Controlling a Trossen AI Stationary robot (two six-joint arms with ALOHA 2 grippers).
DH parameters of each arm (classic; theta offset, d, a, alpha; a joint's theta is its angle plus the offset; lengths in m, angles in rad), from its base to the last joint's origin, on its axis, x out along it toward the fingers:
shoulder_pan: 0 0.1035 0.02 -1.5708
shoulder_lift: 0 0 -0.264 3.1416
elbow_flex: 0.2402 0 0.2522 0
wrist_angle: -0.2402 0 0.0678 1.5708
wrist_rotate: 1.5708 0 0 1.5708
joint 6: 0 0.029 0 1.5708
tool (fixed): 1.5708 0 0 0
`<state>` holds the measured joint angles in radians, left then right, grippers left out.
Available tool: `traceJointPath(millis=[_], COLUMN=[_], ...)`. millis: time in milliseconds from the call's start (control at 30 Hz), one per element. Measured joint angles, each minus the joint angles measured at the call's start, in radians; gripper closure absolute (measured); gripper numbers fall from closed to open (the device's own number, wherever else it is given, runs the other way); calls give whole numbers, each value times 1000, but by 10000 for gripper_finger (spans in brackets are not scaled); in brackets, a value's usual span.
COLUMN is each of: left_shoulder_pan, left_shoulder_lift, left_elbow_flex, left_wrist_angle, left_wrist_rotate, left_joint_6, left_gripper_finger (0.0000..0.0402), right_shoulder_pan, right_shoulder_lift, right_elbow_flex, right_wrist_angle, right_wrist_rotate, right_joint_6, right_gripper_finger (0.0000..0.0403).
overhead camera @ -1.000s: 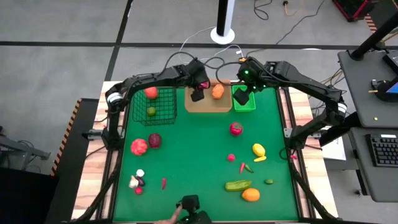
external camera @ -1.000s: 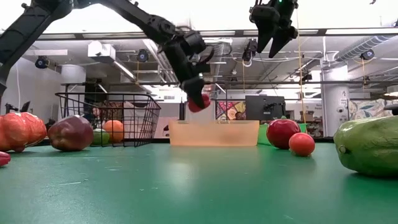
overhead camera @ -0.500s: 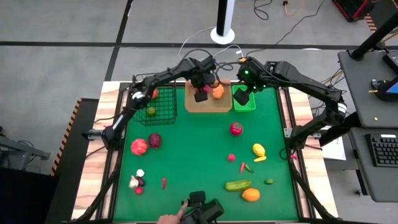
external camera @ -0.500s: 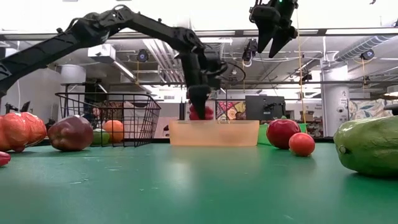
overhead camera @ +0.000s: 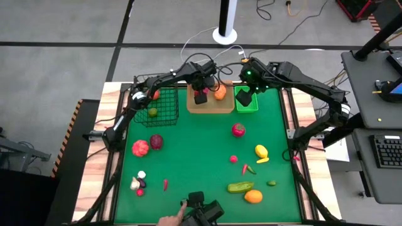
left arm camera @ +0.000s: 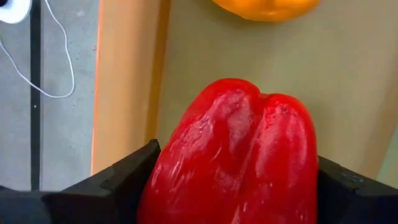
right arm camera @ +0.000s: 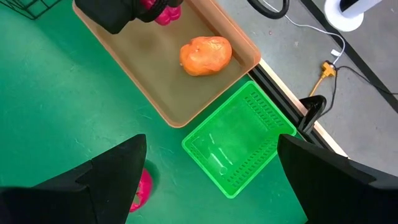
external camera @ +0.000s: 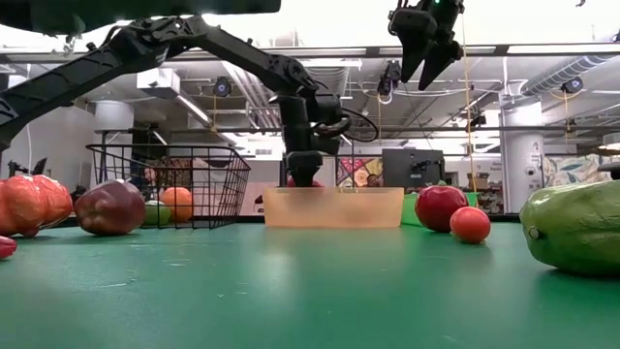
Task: Sort produce into baskets
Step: Put the red bell pepper into the orange bin, then put the red peach into the black wire basket
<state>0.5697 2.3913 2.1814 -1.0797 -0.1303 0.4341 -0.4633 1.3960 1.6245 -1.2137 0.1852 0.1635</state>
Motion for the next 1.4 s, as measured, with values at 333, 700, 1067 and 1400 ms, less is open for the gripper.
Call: traceJointPath(millis=[333,700,1067,1400], left_shoulder_pan=[0,0,-10,-41], left_shoulder_lift=[0,0,-79,-317], left_elbow_flex=[-5,-5,62,15], left_wrist_angle=[8,8,-86,-75], left_wrist_rotate=[0,12,13,17], left_joint_6=[-24,-28,-76,-137], left_gripper_finger=[81,77,79,79], right_shoulder_pan=[0,0,0,50], right_shoulder_lift=[0,-1,-1,-26], right_elbow_flex=[0,0,0,-2], right_wrist_angle=[0,0,-1,-23], right_wrist_rotate=[0,0,0,-1], right_joint_6=[0,0,23,111], right_gripper_finger=[48,48,48,48])
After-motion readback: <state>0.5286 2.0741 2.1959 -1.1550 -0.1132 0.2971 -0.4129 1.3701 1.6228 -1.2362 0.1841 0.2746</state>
